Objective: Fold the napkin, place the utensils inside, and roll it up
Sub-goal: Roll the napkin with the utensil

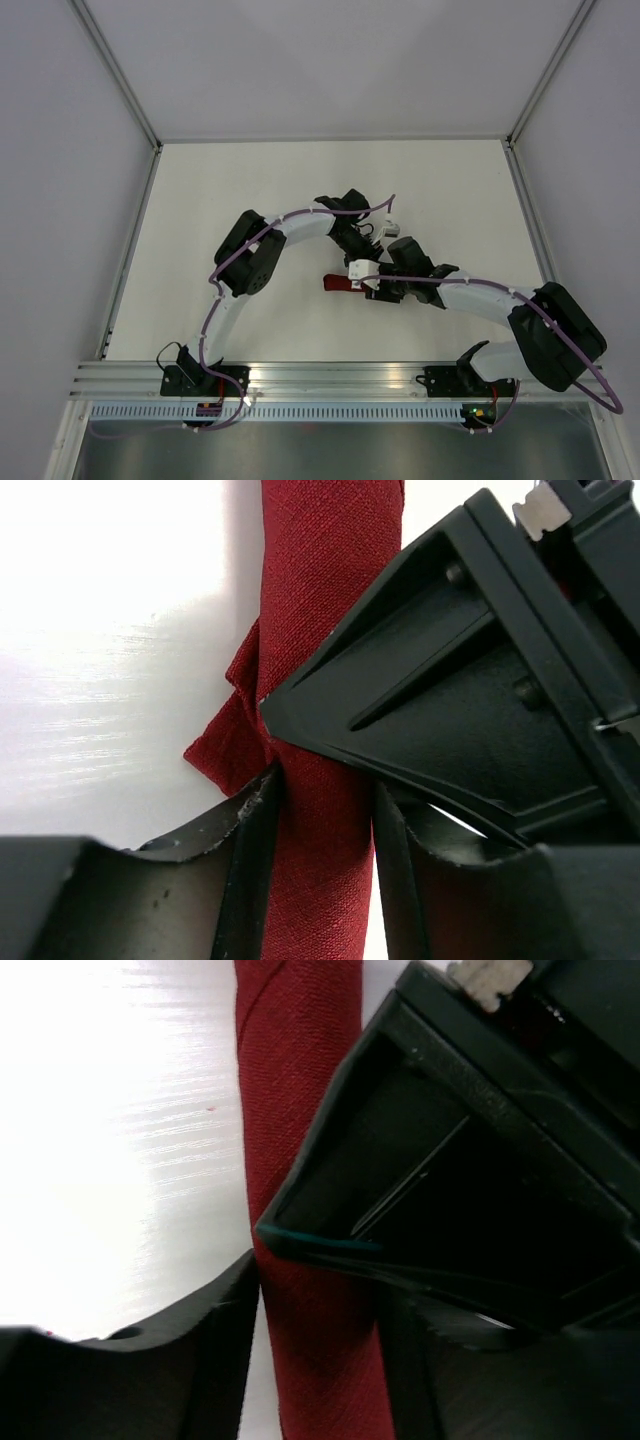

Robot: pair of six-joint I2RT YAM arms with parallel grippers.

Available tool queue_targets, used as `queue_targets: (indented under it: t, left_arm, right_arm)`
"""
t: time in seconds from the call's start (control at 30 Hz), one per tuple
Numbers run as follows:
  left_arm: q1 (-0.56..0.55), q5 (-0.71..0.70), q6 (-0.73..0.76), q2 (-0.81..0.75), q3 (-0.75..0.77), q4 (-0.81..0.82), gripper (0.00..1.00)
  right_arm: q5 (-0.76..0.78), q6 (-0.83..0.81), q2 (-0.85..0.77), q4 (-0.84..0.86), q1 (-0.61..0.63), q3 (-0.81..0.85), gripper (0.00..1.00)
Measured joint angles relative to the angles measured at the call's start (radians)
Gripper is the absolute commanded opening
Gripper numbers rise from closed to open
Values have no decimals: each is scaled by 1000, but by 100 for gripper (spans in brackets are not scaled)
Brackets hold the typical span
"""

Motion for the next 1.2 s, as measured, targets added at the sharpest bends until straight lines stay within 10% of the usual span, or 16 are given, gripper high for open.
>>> queue_targets:
  t: [0.93, 1.2]
  left_arm:
    - [230, 116, -237, -92, 31, 85, 50]
    - [340, -119, -385, -255, -132, 348, 50]
  right_arm:
    - [35, 238, 291, -73, 2, 292, 37]
    - [37, 405, 495, -234, 16, 578, 35]
